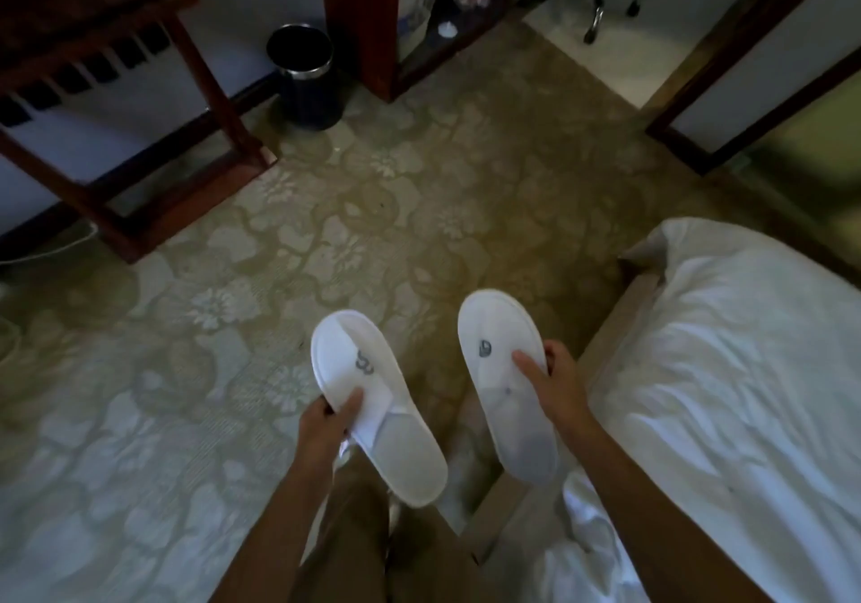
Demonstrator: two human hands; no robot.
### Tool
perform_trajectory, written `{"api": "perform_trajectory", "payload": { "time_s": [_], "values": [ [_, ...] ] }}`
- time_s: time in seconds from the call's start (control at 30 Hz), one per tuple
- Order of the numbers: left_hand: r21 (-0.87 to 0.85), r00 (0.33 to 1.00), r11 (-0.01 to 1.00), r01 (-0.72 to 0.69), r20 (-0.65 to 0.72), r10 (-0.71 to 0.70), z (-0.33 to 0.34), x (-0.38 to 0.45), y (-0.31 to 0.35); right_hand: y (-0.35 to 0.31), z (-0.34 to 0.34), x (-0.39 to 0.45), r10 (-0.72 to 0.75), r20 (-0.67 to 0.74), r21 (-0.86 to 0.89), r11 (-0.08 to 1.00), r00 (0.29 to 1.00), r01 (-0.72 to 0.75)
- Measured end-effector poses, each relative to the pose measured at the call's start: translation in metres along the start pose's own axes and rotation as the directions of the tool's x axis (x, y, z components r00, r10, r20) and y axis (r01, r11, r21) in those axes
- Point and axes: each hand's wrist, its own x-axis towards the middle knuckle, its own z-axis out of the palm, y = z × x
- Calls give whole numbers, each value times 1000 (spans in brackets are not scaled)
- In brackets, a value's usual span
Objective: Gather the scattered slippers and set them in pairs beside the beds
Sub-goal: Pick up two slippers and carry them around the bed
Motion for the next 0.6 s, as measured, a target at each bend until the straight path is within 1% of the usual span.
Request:
{"api": "perform_trajectory", "payload": {
  "time_s": [0.13, 0.27, 0.33, 0.4, 0.47, 0.53, 0.6],
  "values": [
    [34, 995, 997, 70, 64, -72, 35, 35, -9, 8, -11, 46, 22, 26, -108, 994, 999, -19],
    [24, 991, 991, 133, 8, -134, 63, 71, -28, 11, -18, 99, 26, 40, -149, 989, 999, -20],
    [45, 986, 985, 168, 12, -169, 82, 93, -45, 21, -14, 138, 4, 52, -170, 985, 999, 5],
    [50, 976, 975, 217, -44, -215, 99, 126, -67, 37, -1, 180, 15, 71, -191, 982, 997, -1],
    [70, 968, 969, 237, -99, -229, 121, 158, -83, 59, 17, 224, 23, 132, -214, 977, 991, 6],
    [95, 955, 958, 270, -149, -254, 145, 188, -103, 88, 38, 268, 34, 193, -255, 967, 981, 17],
    [123, 947, 952, 280, -195, -254, 171, 229, -133, 124, 60, 316, 25, 209, -277, 960, 978, 34]
  ]
}}
